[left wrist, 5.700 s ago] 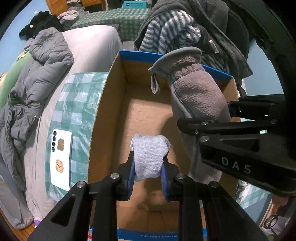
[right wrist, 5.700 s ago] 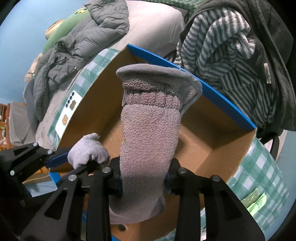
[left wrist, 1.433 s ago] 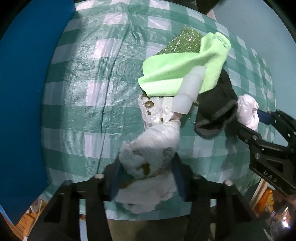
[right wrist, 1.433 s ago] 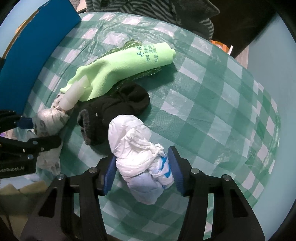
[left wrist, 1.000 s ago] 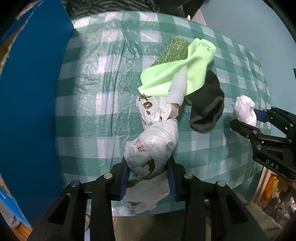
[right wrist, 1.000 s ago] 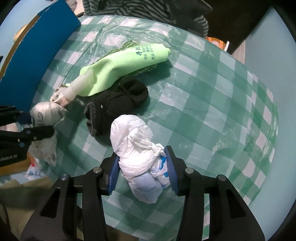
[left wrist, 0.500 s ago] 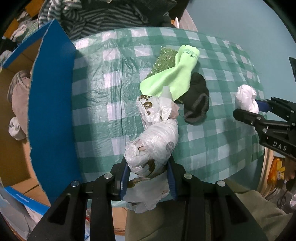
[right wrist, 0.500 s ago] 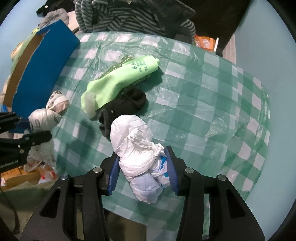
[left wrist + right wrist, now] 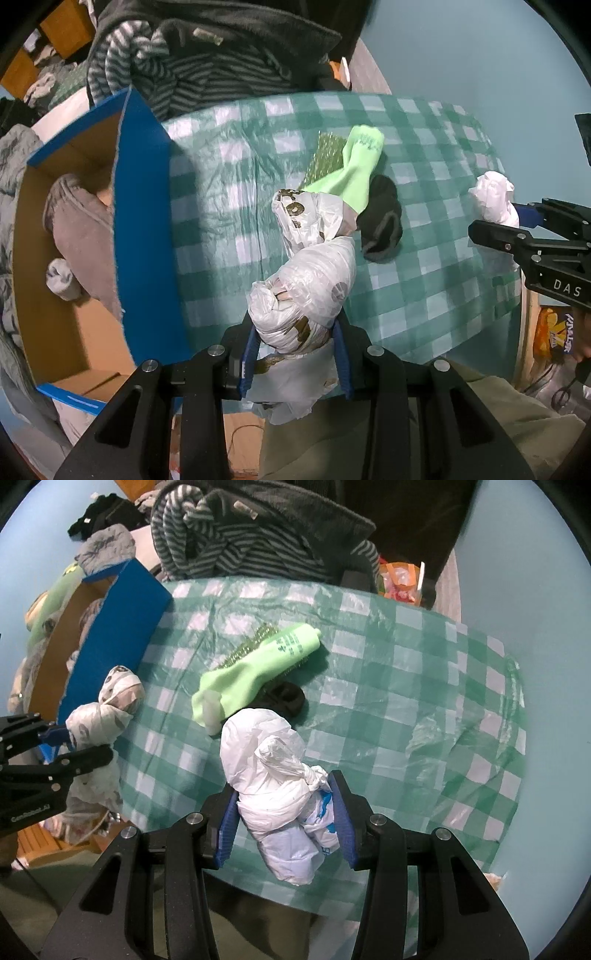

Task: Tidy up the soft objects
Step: 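Lift both white bundles and carry them toward the box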

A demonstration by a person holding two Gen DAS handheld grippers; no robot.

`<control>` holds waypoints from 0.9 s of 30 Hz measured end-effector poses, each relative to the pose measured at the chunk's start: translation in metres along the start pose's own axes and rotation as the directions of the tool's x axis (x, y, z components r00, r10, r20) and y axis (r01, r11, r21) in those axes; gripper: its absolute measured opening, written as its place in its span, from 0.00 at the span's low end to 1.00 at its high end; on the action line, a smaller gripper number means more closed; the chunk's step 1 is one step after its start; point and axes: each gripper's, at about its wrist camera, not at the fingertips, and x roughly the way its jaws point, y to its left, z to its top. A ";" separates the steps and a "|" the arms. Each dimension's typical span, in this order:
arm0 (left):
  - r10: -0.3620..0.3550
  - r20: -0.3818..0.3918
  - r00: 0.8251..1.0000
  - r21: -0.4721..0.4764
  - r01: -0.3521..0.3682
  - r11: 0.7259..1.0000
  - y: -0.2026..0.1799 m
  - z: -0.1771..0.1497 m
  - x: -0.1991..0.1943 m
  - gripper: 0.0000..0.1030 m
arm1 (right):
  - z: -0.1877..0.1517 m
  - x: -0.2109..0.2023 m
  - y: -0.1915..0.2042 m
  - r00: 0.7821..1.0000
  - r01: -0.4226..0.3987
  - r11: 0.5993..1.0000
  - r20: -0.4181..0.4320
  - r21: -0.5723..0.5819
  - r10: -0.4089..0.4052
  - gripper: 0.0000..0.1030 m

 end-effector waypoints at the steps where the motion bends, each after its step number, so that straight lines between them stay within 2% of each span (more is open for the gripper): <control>1: 0.000 0.007 1.000 0.003 0.000 1.000 0.000 0.001 -0.004 0.35 | 0.001 -0.003 0.001 1.000 -0.001 1.000 0.005 0.002 0.001 0.44; 12: 0.010 0.046 0.999 0.029 -0.012 1.000 0.005 0.007 -0.029 0.35 | 0.011 -0.028 0.014 0.999 -0.006 1.000 0.038 0.008 0.005 0.44; 27: 0.040 0.083 0.996 0.008 -0.040 0.999 0.032 0.012 -0.054 0.35 | 0.043 -0.053 0.046 0.996 -0.015 0.999 0.088 -0.030 0.018 0.44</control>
